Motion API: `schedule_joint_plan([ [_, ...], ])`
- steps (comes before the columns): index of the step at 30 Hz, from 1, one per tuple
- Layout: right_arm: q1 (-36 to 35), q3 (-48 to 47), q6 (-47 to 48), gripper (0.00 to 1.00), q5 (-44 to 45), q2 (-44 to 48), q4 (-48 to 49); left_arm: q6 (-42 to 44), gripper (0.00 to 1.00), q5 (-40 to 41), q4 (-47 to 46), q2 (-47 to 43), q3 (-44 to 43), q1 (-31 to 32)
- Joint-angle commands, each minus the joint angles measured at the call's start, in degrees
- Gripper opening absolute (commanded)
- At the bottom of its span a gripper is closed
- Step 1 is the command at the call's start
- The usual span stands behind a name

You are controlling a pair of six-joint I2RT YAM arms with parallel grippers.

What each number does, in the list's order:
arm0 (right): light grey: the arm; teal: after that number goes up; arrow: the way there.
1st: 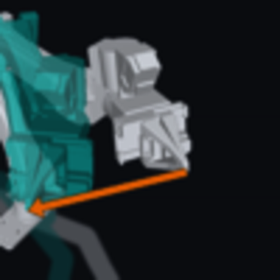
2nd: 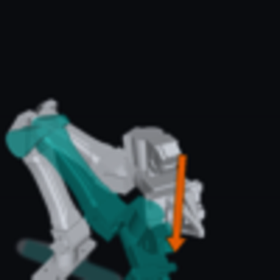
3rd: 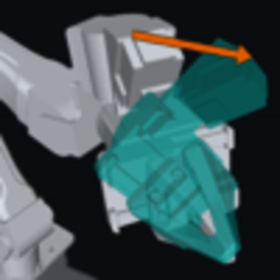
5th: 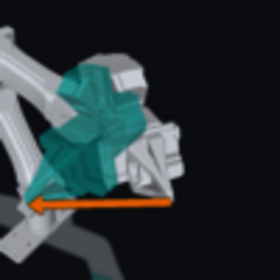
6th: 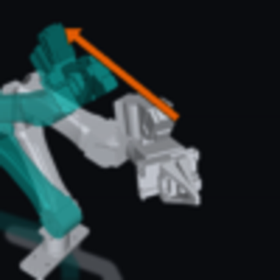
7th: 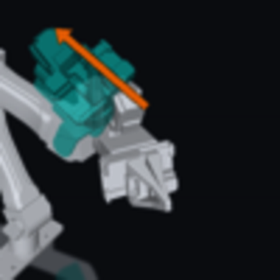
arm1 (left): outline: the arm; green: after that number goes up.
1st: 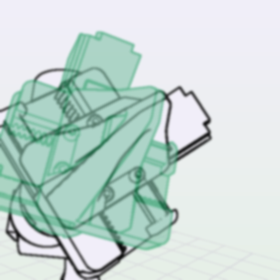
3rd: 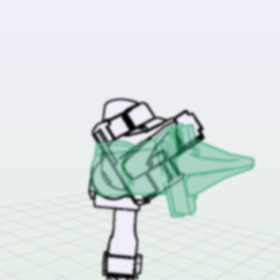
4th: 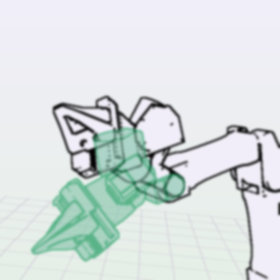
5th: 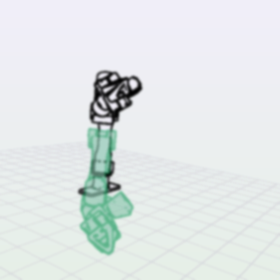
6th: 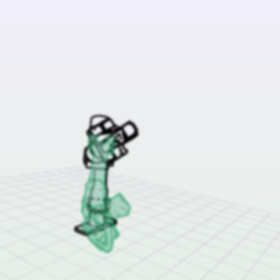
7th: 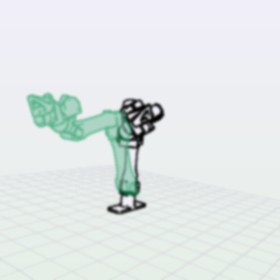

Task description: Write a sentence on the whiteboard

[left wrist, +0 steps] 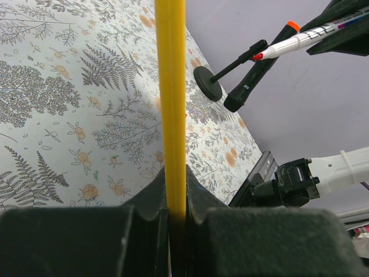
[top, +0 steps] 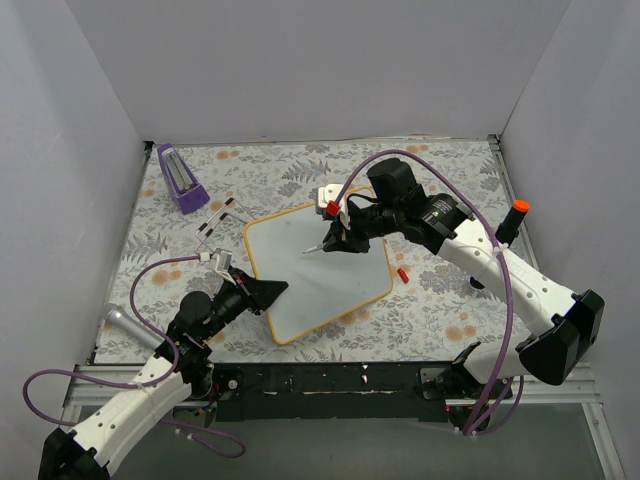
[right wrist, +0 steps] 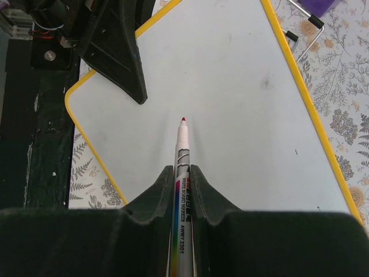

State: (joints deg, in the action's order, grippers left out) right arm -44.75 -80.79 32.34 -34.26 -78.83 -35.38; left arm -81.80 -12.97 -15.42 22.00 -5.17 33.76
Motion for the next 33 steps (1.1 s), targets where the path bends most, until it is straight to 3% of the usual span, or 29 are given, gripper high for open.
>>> schedule_joint_plan([
  [1,-0.3,-1.4,0.2,0.01,-0.6,0.9,2.2,0.0,0.00,-1.0,-8.0,-1.6,-1.0,-0.1],
  [33,-5.4,-3.8,-0.3,0.01,1.7,-1.4,2.0,-0.2,0.00,-0.2,-8.7,-1.3,-0.5,-0.1],
])
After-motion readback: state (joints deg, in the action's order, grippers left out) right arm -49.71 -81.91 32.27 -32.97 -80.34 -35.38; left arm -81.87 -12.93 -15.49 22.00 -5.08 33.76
